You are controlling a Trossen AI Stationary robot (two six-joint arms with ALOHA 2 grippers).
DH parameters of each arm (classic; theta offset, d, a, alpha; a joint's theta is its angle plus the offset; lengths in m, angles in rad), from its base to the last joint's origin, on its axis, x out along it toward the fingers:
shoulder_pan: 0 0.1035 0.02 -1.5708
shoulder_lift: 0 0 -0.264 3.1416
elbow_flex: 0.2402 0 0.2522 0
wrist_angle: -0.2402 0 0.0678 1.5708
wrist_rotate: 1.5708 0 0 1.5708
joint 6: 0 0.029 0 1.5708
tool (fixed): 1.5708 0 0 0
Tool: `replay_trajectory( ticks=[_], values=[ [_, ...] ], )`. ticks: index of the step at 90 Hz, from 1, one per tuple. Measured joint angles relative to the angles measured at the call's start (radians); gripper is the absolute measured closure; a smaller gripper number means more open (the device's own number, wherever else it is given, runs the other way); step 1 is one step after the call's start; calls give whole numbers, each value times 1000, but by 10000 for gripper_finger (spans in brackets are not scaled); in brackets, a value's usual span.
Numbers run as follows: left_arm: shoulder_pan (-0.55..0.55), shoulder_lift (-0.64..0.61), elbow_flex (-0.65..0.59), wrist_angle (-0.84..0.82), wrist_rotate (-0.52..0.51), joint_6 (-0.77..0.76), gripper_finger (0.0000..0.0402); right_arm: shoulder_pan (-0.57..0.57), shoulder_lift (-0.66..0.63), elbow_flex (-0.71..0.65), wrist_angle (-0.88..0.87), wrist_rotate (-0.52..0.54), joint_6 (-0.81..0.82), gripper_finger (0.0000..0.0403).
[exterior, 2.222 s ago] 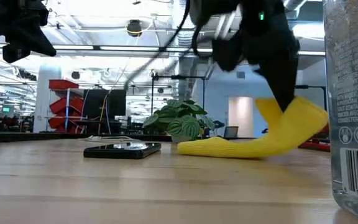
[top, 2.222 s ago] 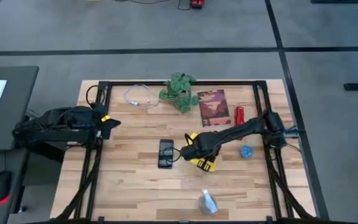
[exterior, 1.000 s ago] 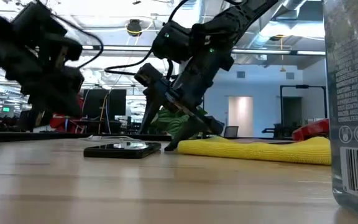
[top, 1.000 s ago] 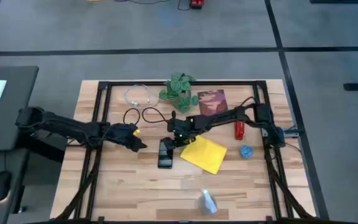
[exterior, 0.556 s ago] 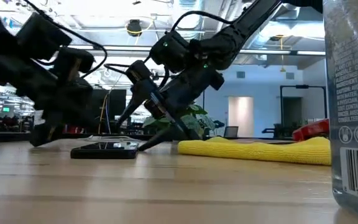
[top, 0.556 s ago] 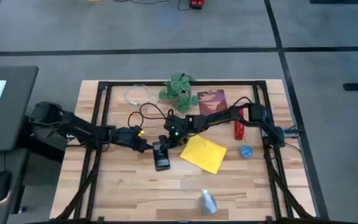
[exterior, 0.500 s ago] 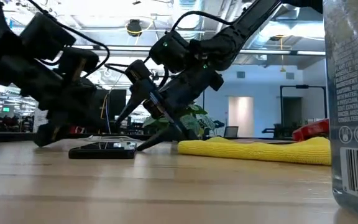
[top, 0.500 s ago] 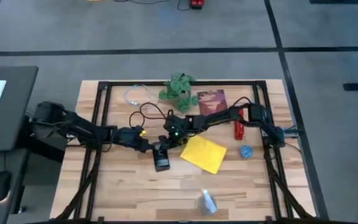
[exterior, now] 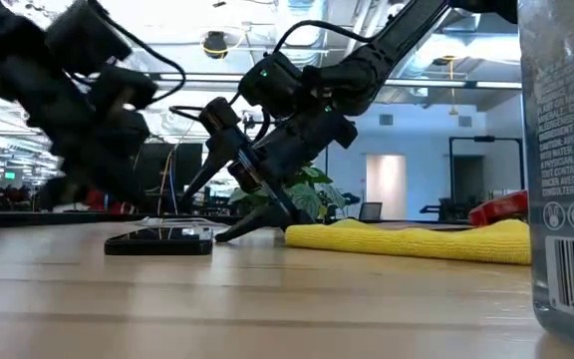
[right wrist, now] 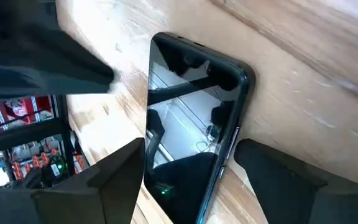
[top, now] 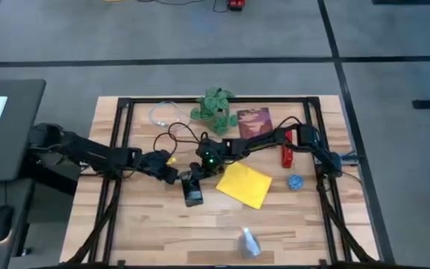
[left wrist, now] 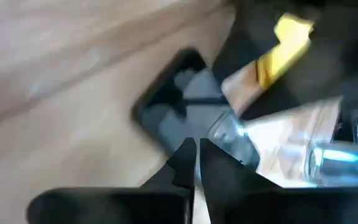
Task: Apply microfiber cloth
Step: Spray the front of the cellphone with the spray cleaning bottle
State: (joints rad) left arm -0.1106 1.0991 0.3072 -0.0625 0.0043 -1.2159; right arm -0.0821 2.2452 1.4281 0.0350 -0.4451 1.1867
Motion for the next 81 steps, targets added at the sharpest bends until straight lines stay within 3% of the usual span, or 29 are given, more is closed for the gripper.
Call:
replay_trajectory(
  ticks=[10,24,44,63,81],
  values=[
    [-45,27,-36,78,-26,-66,402,10,0,0,-3,28,5,144],
    [-56,191,-82,326,-45,-121,401,19,-1,0,1,46,14,144],
    [-21,417,-24,566,-52,-54,401,22,-1,-1,14,50,2,144],
    [-11,434,20,510,-35,42,401,21,-1,-1,7,25,-39,163],
    [-9,203,25,221,-37,1,401,21,0,-1,2,27,-12,181]
  ],
)
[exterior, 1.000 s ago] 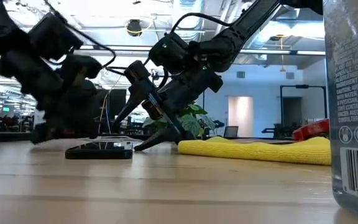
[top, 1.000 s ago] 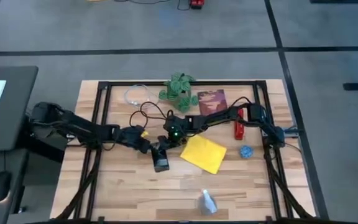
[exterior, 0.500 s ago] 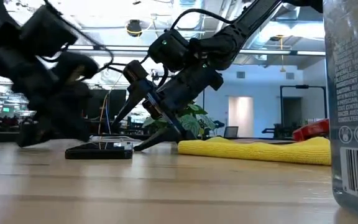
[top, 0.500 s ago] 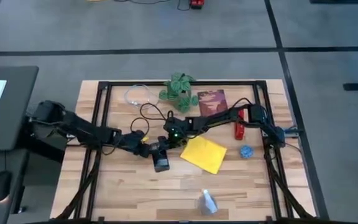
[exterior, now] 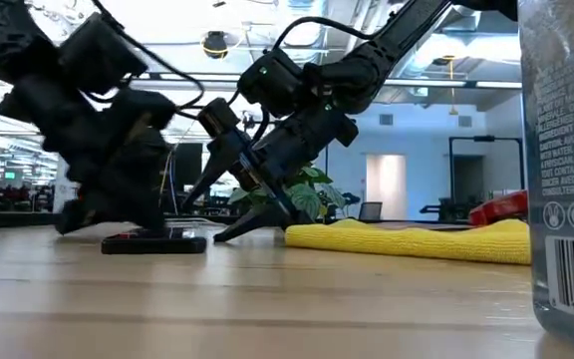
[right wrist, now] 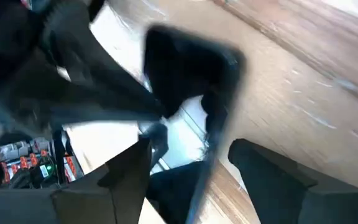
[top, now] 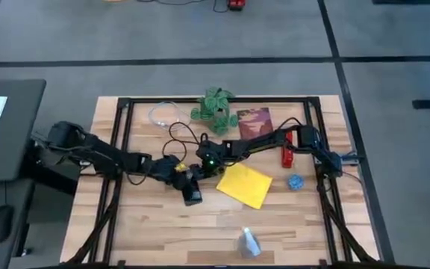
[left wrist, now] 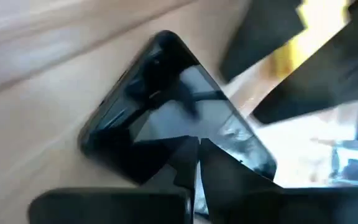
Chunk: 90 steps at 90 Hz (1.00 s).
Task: Apply microfiber cloth
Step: Spray the front of the cellphone with the spray cleaning bottle
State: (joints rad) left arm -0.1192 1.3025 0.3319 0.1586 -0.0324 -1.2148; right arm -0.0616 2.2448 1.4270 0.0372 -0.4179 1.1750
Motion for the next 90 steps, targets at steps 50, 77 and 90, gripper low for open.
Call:
replay_trajectory(
  ticks=[50,77,90],
  values=[
    [-92,-229,103,-600,28,-190,401,2,1,0,22,8,-10,181],
    [-52,-31,15,-326,13,-155,401,4,1,0,26,48,-47,182],
    [-25,58,13,-154,-14,-93,401,5,1,0,31,50,-63,182]
  ],
)
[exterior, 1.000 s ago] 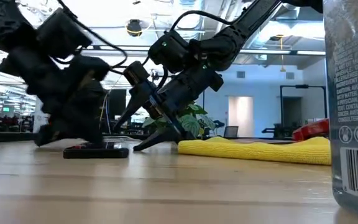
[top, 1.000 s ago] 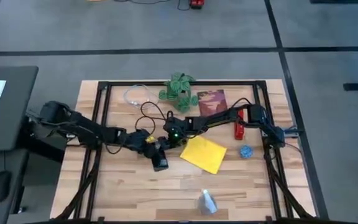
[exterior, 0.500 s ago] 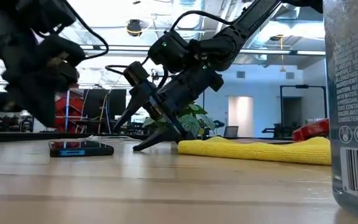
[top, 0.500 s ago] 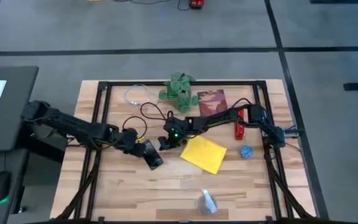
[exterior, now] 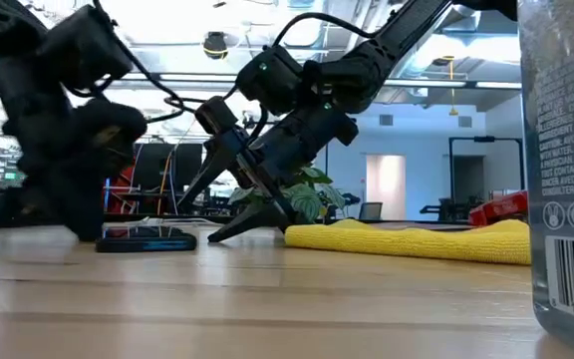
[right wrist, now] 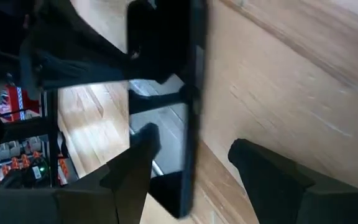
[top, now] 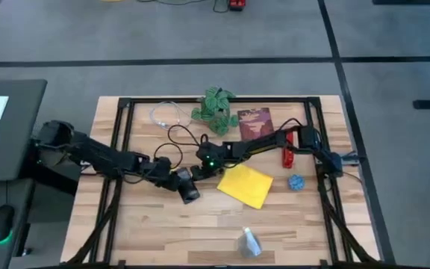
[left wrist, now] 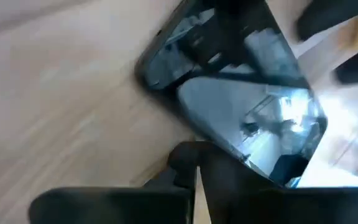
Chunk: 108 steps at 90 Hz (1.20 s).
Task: Apply microfiber cloth
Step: Spray the front of the cellphone with the spray cleaning bottle
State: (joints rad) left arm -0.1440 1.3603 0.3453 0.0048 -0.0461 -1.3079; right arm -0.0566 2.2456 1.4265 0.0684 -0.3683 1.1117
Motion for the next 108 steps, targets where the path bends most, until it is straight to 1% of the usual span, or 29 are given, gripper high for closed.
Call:
replay_trajectory(
  ticks=[16,25,32,38,44,47,54,58,66,72,80,86,95,102,108],
  values=[
    [5,121,2,192,-29,17,401,0,0,1,-2,-21,-7,182],
    [5,151,5,236,-39,28,402,3,0,1,-1,-20,-6,182],
    [5,153,13,225,-44,35,402,3,0,1,1,-20,-6,186],
    [6,150,24,206,-48,63,401,3,0,1,0,-20,-6,202],
    [6,135,26,198,-56,99,401,3,0,1,2,-19,-5,243],
    [5,121,29,189,-60,114,401,4,0,1,5,-20,-4,271],
    [6,85,39,133,-75,136,401,4,-1,1,31,-19,-2,356],
    [6,54,39,104,-84,148,401,3,-5,2,35,-19,2,380],
    [9,-21,33,38,-121,167,402,-1,-29,3,4,-13,-4,387],
    [9,-96,33,-6,-142,184,402,-3,-71,2,-61,20,-46,393],
    [8,-203,38,-37,-152,220,402,-15,-154,2,-166,84,-111,393],
    [8,-277,35,-57,-160,272,402,-22,-220,2,-234,110,-171,393],
    [8,-372,36,26,-158,404,402,-25,-321,2,-299,152,-277,393],
    [8,-423,38,163,-154,540,402,-22,-397,2,-324,185,-345,393],
    [8,-434,38,313,-152,656,401,-21,-461,2,-343,206,-400,393]
  ],
)
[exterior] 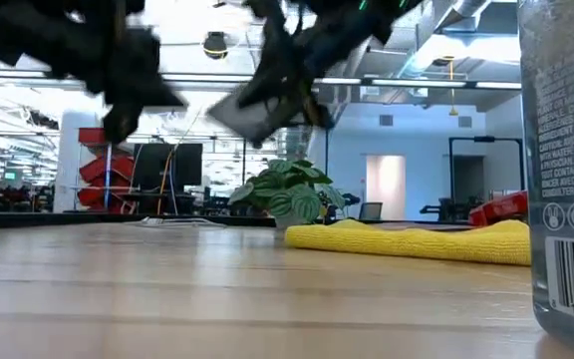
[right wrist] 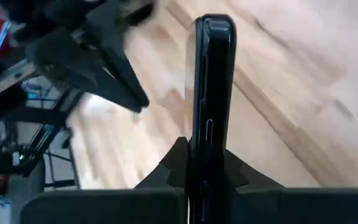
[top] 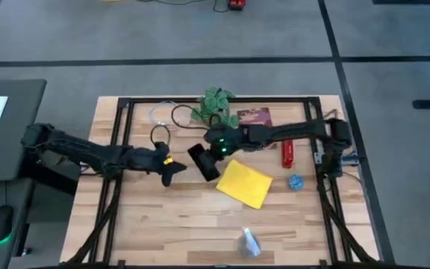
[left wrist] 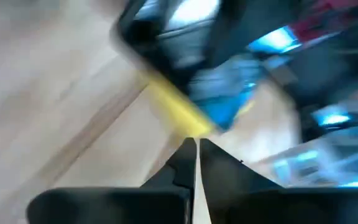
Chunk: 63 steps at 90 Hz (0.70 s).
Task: Apply microfiber cloth
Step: Spray the front of the cellphone with the spray cleaning bottle
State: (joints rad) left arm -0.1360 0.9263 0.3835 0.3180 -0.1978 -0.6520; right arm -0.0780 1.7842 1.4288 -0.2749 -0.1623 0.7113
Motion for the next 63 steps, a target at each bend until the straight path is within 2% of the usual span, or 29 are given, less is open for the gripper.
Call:
replay_trajectory(
  ticks=[8,15,29,34,47,63],
  values=[
    [8,15,2,165,10,101,395,-3,-75,0,-25,25,-56,393],
    [27,48,2,249,23,113,374,-3,-133,0,-52,50,-81,393],
    [57,134,45,282,37,102,303,10,-227,0,-126,105,-129,393],
    [66,172,82,302,40,109,273,14,-262,-21,-94,108,-144,393],
    [91,297,216,302,78,138,209,27,-399,-217,11,105,-119,393],
    [110,469,416,245,85,149,193,41,-575,-509,381,105,-50,393]
  ],
)
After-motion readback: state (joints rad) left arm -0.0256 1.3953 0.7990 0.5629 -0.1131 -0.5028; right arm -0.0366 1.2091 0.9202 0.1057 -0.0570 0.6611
